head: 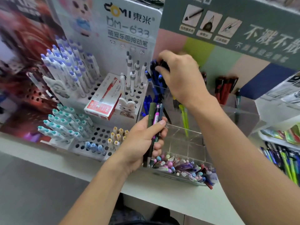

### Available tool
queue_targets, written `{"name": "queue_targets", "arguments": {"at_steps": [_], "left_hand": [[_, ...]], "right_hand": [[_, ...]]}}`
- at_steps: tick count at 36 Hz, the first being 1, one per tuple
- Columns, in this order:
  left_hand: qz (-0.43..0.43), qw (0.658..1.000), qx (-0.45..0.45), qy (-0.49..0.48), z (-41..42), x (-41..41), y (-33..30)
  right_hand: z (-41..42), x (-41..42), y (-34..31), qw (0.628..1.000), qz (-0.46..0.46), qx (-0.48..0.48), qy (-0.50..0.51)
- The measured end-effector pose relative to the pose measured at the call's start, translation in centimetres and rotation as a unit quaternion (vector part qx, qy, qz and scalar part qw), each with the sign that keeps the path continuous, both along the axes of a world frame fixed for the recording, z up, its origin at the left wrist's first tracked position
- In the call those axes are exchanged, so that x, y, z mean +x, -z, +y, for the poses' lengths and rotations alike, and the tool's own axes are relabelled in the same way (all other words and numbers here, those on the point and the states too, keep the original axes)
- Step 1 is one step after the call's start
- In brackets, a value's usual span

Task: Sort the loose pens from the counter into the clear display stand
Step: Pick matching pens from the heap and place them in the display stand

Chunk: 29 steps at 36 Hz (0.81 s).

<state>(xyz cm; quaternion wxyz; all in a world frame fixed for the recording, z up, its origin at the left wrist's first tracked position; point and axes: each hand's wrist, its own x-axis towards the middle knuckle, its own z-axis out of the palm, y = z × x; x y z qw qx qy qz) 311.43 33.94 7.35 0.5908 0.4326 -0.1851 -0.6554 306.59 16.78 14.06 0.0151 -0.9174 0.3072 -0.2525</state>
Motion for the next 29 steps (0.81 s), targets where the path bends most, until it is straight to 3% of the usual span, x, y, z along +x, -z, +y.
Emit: {"name": "queue_targets", "arguments": {"at_steps": [7,14,17,21,23,25,29], "left_hand": [[0.014,1.000,-0.004,0.005,-0.1,0.0,0.5],[0.035,0.999,0.010,-0.026,-0.3,0.2,0.7],[0.032,0.999,0.003,-0.018,-0.2,0.3,0.6],[0.009,1.000,-0.004,-0.005,-0.2,-0.2,0.2],[-0.040,0.999,-0.008,-0.012,-0.3,-0.8,0.2],[-0.148,0.989,-0.019,-0.011,-0.5,-1.5,0.7],[-0.364,0.930,-0.034,0.028,-1.2,-3.5,1.8]], "right_hand": [[0.3,0.3,1.6,0.998,0.012,-0.062,-0.006],[-0.7,-0.9,-0.3,0.998,0.001,0.047,-0.049],[0.1,-1.5,-1.8,0.992,-0.053,0.093,-0.063],[3.0,-3.8,-3.0,0.984,-0.170,0.056,-0.018],[5.2,-5.6,-2.3,0.974,-0.201,0.101,0.027],[7.5,-7.1,-0.4,0.959,-0.172,0.211,0.077],[9.9,-9.4,4.2,0.914,-0.165,0.340,0.148]]}}
